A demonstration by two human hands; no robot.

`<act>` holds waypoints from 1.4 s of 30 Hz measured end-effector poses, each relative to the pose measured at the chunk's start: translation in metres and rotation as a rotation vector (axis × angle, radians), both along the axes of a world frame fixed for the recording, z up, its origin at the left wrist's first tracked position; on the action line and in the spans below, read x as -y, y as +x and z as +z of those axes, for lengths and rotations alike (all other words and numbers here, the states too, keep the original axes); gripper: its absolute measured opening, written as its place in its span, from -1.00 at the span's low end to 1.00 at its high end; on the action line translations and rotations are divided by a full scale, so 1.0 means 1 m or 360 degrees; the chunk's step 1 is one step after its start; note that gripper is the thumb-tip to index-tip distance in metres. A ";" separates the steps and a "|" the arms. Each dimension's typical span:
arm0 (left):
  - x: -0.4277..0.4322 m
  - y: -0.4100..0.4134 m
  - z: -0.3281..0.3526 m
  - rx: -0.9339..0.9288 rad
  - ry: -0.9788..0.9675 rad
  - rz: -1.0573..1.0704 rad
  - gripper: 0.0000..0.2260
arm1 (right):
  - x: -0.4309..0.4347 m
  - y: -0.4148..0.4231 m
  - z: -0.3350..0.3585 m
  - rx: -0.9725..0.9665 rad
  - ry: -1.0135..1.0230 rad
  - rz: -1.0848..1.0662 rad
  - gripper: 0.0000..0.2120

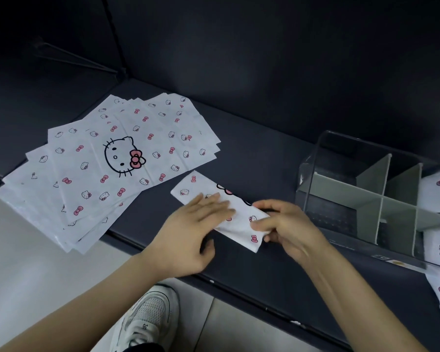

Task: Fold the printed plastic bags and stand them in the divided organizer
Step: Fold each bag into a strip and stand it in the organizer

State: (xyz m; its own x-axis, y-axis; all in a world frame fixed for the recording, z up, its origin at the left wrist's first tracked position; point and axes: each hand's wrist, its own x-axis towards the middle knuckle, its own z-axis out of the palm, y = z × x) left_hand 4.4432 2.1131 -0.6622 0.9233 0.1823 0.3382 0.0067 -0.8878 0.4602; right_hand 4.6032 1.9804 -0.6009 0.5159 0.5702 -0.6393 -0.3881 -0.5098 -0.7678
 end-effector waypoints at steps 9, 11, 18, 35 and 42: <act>0.002 0.010 0.017 0.0310 -0.0220 0.0128 -0.74 | 0.018 -0.002 0.025 -0.0321 0.0252 -0.0238 -0.71; 0.003 0.013 0.035 0.0261 -0.0609 0.0326 -0.77 | 0.020 0.001 0.028 -0.0077 0.0277 -0.0198 -0.55; 0.005 0.022 0.053 -0.0038 -0.2394 0.0490 -0.76 | 0.018 -0.012 0.019 0.0031 0.0375 0.0164 -0.50; 0.003 -0.028 -0.008 -0.0007 -0.0683 0.0204 -0.67 | 0.006 -0.025 -0.029 -0.0188 -0.0056 -0.0248 -0.94; 0.004 -0.016 -0.009 -0.0027 -0.0728 0.0206 -0.66 | 0.002 -0.021 -0.033 -0.0269 -0.0084 -0.0262 -0.91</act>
State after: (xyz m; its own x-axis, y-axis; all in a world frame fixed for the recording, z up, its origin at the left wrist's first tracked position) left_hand 4.4272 2.1093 -0.6708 0.8879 0.4227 0.1815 0.1147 -0.5856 0.8025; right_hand 4.5824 1.9782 -0.6338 0.4823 0.4507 -0.7511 -0.5898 -0.4669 -0.6589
